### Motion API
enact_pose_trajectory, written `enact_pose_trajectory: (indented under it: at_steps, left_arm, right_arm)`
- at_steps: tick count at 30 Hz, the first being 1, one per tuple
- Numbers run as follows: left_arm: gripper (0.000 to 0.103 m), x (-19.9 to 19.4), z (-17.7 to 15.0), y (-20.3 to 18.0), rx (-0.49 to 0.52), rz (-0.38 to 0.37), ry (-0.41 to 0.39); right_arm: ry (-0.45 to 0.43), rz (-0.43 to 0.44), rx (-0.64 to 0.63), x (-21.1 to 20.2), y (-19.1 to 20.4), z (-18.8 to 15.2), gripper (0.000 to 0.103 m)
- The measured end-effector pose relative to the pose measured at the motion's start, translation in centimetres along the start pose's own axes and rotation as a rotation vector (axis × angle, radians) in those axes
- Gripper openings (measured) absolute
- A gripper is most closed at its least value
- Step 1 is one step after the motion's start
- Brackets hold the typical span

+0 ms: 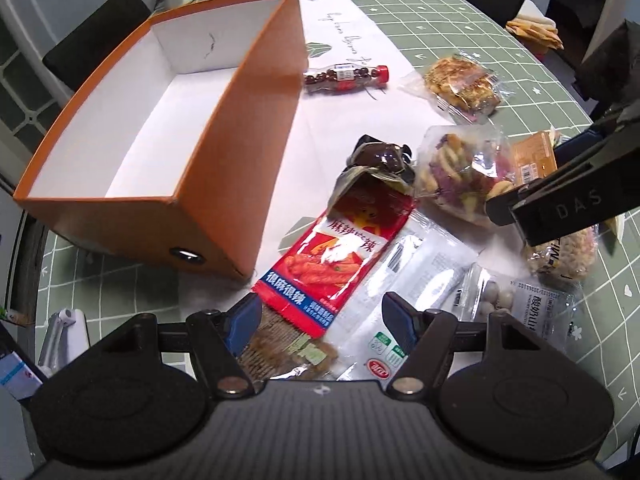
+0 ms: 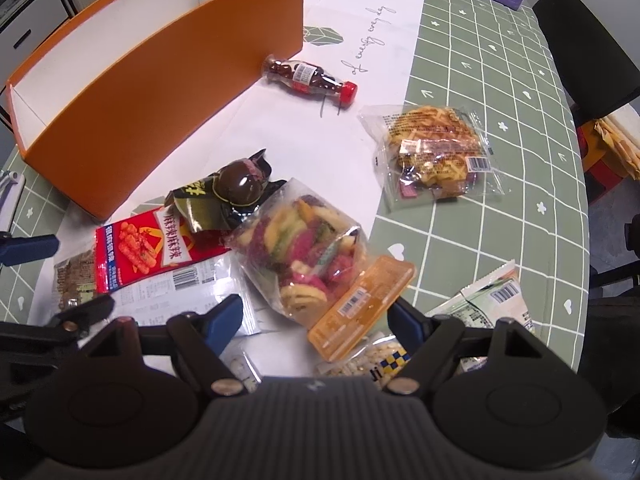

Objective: Organize snacks
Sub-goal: 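Move the left tool toward the small brown snack bag while the right tool approaches the fruit-chip bag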

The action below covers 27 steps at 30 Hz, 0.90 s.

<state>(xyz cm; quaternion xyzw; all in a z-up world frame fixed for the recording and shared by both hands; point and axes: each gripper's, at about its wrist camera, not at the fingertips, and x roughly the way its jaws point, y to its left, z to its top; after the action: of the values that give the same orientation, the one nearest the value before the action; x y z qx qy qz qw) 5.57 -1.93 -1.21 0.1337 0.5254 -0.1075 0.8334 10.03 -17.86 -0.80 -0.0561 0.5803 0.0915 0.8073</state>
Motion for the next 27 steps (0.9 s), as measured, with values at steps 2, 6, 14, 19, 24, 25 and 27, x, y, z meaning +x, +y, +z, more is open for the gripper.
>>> enact_pose_trajectory:
  at_steps: [2,6,14,19,24,25,27]
  left_arm:
    - [0.081,0.1,0.1,0.2,-0.005,0.009,0.001]
    - [0.081,0.4,-0.3,1.5,-0.026,0.031,0.012]
    - [0.081,0.4,-1.3,3.1,-0.067,0.034,0.033]
    - [0.081,0.3,-0.9,2.2,-0.050,0.014,0.023]
    - [0.081,0.0,-0.5,0.9,-0.026,-0.011,0.006]
    - [0.081,-0.1,-0.4,0.7,-0.024,-0.015,0.000]
    - [0.081,-0.2,-0.2,0.4,-0.019,-0.024,-0.010]
  right_arm:
    - [-0.005,0.005,0.004,-0.3,-0.3,0.0,0.078]
    - [-0.017,0.016,0.013,-0.8,-1.0,0.0,0.078]
    - [-0.009,0.058,0.075,-0.8,-2.5,0.3,0.062]
    - [-0.003,0.080,0.114,-0.7,-3.0,0.1,0.050]
    - [0.001,0.083,0.131,-0.7,-3.3,-0.1,0.042]
    - [0.001,0.083,0.132,-0.6,-3.3,-0.1,0.040]
    - [0.000,0.086,0.134,-0.6,-3.5,-0.1,0.037]
